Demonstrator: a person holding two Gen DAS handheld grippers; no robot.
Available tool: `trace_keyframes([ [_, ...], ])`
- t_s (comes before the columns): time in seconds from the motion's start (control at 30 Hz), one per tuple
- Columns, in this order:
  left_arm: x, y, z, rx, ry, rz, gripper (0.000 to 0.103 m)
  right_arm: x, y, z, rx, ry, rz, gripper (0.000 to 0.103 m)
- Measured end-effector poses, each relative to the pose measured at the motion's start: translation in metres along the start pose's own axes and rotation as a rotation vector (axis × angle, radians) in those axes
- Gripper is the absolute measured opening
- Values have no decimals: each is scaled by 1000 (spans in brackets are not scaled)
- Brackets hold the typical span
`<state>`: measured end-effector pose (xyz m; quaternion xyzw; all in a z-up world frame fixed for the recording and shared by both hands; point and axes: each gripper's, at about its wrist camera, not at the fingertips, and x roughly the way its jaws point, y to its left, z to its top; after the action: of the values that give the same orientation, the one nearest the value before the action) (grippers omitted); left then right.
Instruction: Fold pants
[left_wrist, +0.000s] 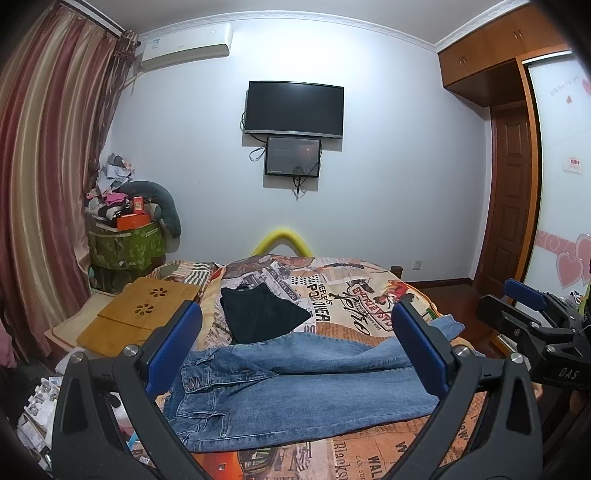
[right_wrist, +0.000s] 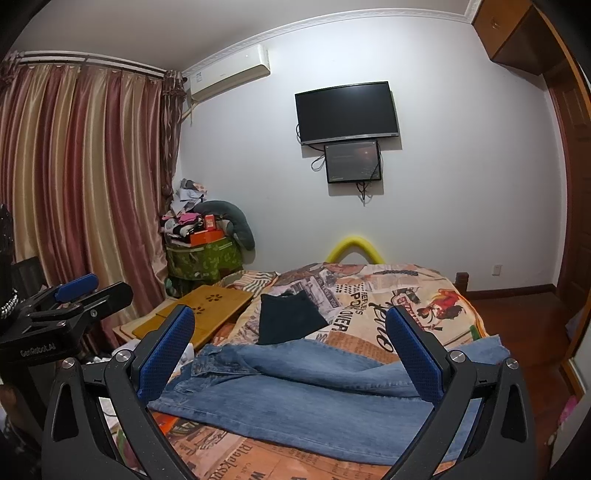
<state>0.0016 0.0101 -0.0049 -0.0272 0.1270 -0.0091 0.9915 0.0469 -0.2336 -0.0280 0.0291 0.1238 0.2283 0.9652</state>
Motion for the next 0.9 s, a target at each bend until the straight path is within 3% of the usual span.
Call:
trace_keyframes([
  [0.9, 4, -11, 0, 8, -1, 5, 103, 0, -3, 0, 10, 2, -16, 103],
])
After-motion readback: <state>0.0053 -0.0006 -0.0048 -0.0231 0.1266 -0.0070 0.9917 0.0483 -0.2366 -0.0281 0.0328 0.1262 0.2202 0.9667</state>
